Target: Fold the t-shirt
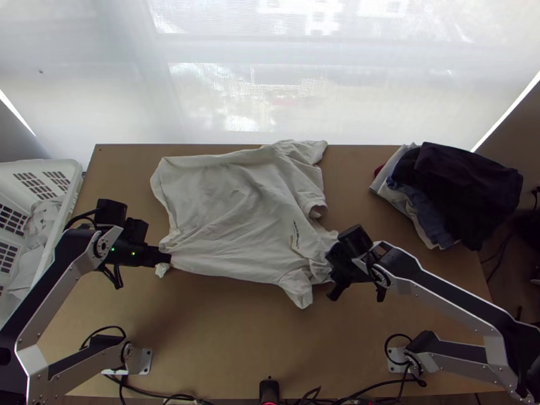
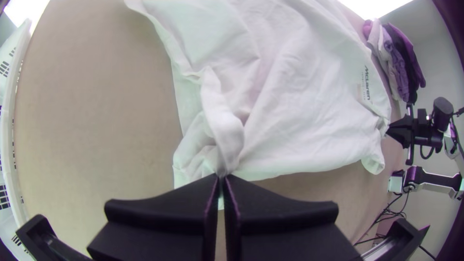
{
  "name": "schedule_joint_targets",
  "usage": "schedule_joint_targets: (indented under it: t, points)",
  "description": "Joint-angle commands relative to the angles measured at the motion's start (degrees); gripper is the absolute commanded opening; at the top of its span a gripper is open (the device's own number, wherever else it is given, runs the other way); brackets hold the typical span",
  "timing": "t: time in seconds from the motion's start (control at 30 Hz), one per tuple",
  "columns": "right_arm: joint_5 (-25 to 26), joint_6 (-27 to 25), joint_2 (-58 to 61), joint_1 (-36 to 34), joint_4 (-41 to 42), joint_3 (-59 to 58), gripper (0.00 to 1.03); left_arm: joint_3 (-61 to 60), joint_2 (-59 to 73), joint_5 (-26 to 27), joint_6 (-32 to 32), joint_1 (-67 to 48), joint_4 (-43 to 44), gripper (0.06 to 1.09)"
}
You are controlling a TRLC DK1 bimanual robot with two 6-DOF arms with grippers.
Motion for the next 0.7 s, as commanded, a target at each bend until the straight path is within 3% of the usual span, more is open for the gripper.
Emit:
schedule_joint_targets:
  t: [0.0, 0.23, 0.43, 0.67]
  points:
    - [0.3, -4.5, -6.8, -9.6, -10.3, 3.5, 0.03, 0.9, -0.7, 0.4, -0.1, -2.8, 1.0, 0.09]
    - [0.4, -7.2, -20.8, -22.2, -17.3, 2.8, 0.03, -1.3, -1.0, 0.5, -0.1, -2.7, 1.8, 0.09]
    - [4.1, -8.0, -31.4, -24.0, -24.4, -1.5, 0.03, -8.1, -0.1, 0.3, 4.8, -5.4, 5.0, 0.09]
    - [4.3, -7.3, -34.2, -23.5, -25.5, -3.9, 0.03, -9.1, 0.3, 0.5, 1.9, -2.2, 8.2, 0.09]
